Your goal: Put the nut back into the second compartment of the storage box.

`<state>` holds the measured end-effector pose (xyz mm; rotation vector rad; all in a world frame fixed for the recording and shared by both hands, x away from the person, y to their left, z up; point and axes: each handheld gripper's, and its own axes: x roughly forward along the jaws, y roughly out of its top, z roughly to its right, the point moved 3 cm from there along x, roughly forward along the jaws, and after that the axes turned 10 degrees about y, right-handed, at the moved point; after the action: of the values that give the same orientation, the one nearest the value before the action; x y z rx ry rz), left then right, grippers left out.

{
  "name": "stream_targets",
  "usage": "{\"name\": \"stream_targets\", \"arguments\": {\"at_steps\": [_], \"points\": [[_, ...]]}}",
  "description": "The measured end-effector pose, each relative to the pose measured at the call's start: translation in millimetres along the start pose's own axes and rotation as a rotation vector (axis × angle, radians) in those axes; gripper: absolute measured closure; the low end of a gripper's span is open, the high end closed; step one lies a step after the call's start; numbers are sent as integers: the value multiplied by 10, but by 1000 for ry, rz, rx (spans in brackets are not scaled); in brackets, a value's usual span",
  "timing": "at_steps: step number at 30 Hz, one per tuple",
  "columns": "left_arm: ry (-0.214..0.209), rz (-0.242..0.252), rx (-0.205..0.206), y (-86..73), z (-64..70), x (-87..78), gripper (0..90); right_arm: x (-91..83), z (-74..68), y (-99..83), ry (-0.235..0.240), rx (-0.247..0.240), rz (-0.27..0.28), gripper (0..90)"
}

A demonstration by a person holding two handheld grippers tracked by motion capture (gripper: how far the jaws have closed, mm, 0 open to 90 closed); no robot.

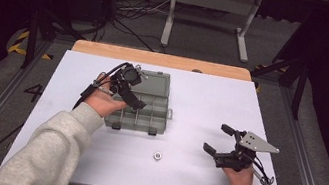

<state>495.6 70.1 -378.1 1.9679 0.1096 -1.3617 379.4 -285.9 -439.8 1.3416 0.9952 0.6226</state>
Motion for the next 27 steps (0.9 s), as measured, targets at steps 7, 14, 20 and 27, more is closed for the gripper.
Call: {"name": "stream_targets", "arguments": {"at_steps": [7,14,20,27], "points": [[-25,32,122,88,379,-193,35,-3,-2,1,1,3,2,12],[-61,50,241,116,804,-301,41,-4,-5,3,3,0,1,12],[-91,48,302,87,1017,-289,39,-4,-6,3,3,0,1,12],[-129,4,347,19,1214,-153,40,-2,-7,2,2,-1,-1,12]]}}
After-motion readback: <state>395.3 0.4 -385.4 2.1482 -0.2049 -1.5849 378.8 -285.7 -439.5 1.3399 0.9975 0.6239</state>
